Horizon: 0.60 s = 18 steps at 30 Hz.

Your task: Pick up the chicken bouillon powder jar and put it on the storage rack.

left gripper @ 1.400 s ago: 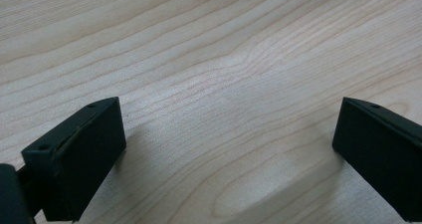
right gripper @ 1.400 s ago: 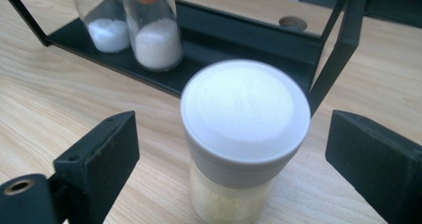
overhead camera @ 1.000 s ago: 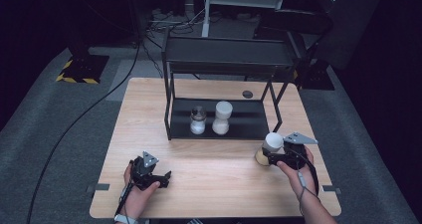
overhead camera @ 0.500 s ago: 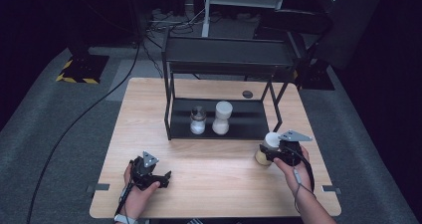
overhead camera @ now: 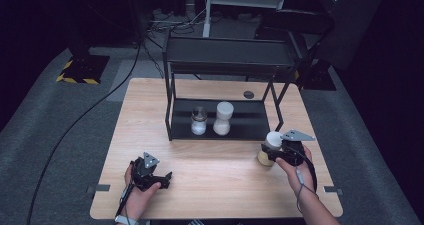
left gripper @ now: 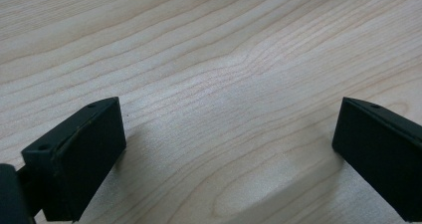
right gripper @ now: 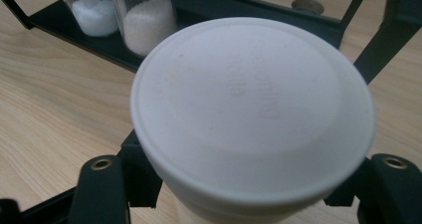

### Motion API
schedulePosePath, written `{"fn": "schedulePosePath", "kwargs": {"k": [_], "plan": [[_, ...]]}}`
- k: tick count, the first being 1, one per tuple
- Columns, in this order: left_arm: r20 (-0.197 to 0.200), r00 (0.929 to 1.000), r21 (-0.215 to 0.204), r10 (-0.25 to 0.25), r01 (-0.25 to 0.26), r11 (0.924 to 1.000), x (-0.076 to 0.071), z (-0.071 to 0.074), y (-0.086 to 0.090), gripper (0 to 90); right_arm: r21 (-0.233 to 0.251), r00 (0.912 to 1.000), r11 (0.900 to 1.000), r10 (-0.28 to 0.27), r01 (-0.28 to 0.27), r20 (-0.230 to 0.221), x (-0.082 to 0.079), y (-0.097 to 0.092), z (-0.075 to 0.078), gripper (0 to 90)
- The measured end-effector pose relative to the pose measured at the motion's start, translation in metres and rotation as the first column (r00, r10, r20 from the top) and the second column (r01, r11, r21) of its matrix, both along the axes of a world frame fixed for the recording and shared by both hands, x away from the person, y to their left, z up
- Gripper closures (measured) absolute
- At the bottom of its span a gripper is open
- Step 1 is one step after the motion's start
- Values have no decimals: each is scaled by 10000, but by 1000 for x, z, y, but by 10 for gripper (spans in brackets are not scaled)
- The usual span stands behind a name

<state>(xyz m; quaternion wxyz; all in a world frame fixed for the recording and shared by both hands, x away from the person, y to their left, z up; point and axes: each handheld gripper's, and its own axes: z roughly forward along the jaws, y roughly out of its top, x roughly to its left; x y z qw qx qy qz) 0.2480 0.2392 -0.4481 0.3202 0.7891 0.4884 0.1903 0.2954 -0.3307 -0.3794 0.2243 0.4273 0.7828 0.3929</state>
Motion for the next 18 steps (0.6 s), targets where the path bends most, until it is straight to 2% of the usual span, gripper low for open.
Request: {"fn": "schedulePosePath", "kwargs": {"k": [18], "plan": [[12, 10000, -1, 12, -12, 10000, 0, 0, 0, 3, -80, 9978, 9997, 256, -252, 616, -1, -4, 46, 346]]}}
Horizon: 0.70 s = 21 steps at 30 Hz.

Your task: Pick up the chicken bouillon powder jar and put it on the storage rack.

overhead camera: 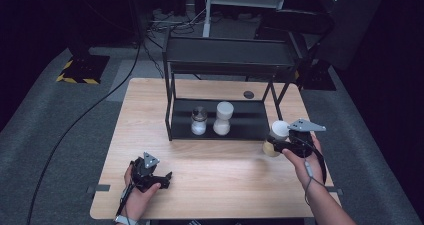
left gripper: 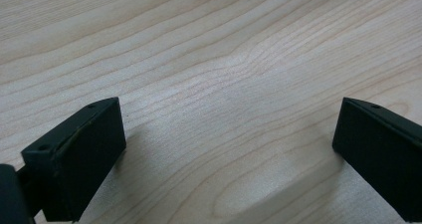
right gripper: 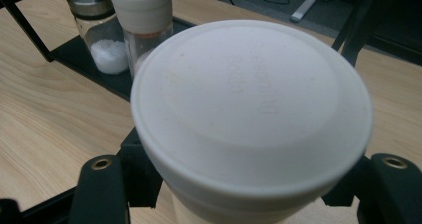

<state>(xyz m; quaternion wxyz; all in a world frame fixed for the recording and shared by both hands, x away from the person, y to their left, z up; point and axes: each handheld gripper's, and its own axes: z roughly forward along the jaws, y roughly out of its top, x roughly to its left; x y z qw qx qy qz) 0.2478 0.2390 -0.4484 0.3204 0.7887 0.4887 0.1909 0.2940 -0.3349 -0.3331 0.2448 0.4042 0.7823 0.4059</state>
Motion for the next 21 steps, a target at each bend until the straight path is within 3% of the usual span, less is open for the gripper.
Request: {"fn": "schedulePosePath", "kwargs": {"k": [8, 21], "plan": [[7, 10000, 8, 43, -43, 10000, -1, 0, -1, 3, -14, 9996, 9998, 187, -187, 198, 7, 2, 20, 345], [5, 10000, 10, 55, -55, 10000, -1, 0, -1, 3, 23, 9980, 9986, 530, -531, 353, 33, 15, 39, 345]]}}
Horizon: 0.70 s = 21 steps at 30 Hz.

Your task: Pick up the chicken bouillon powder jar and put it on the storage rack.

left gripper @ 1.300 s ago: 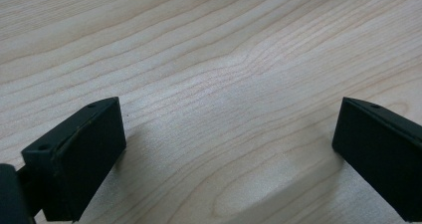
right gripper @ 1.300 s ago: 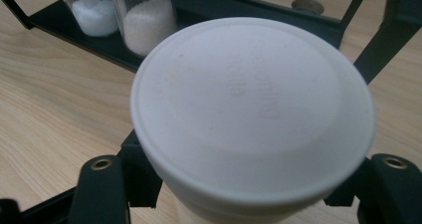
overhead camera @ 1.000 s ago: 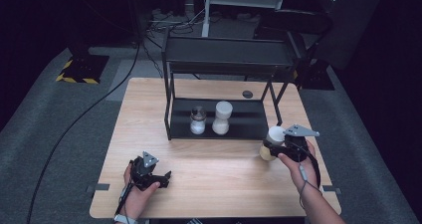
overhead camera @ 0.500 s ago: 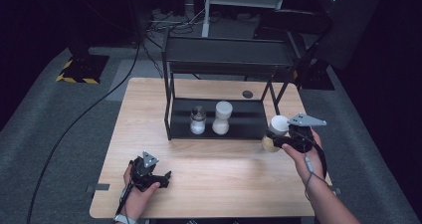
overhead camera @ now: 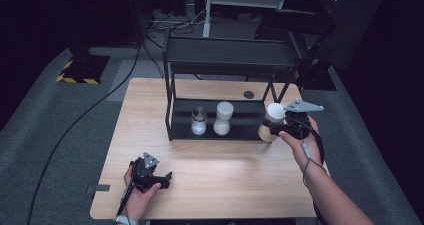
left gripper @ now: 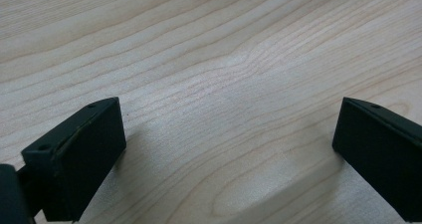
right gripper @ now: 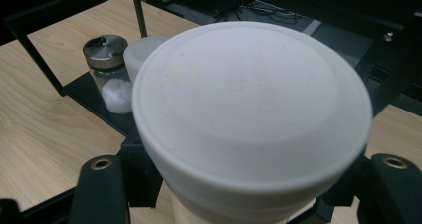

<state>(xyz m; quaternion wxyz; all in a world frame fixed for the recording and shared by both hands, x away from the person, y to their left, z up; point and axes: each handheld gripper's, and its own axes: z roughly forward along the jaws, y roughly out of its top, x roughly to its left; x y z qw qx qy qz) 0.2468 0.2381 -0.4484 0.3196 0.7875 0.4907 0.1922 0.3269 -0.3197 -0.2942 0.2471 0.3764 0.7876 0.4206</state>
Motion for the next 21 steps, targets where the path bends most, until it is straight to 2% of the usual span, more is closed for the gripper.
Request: {"fn": "schedulePosePath", "kwargs": {"k": [9, 21], "plan": [[0, 10000, 1, 3, -3, 10000, 0, 0, 0, 3, 1, 9999, 9999, 159, -159, 13, 21, 9, 3, 345], [-2, 10000, 2, 2, -2, 10000, 0, 0, 0, 3, 117, 9995, 9995, 299, -298, -106, 51, 21, -10, 345]]}}
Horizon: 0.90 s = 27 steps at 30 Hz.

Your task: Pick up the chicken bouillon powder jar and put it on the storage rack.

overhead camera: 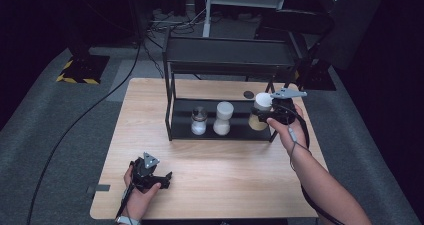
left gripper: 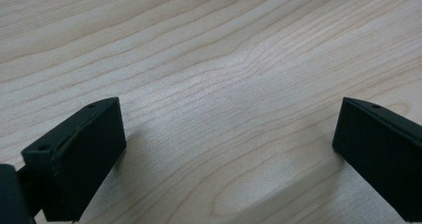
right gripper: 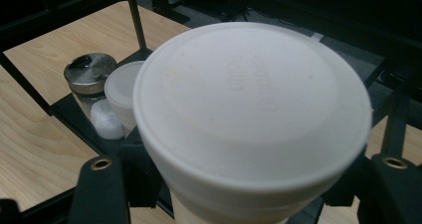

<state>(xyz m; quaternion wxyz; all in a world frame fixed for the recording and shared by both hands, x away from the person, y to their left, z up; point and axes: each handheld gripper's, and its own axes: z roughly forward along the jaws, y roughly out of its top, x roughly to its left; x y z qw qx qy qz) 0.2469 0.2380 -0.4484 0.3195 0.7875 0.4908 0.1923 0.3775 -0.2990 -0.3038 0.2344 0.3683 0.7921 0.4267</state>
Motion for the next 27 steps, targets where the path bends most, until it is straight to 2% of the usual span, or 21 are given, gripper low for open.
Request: {"fn": "schedulePosePath", "kwargs": {"k": [14, 27], "plan": [[-2, 10000, -1, -2, 2, 10000, 0, 0, 0, 3, -6, 9996, 9998, 201, -201, -217, 26, 11, -27, 345], [-8, 10000, 18, -12, 12, 10000, 0, 0, 0, 3, -70, 9991, 9995, 300, -302, -309, 37, 18, -55, 345]]}}
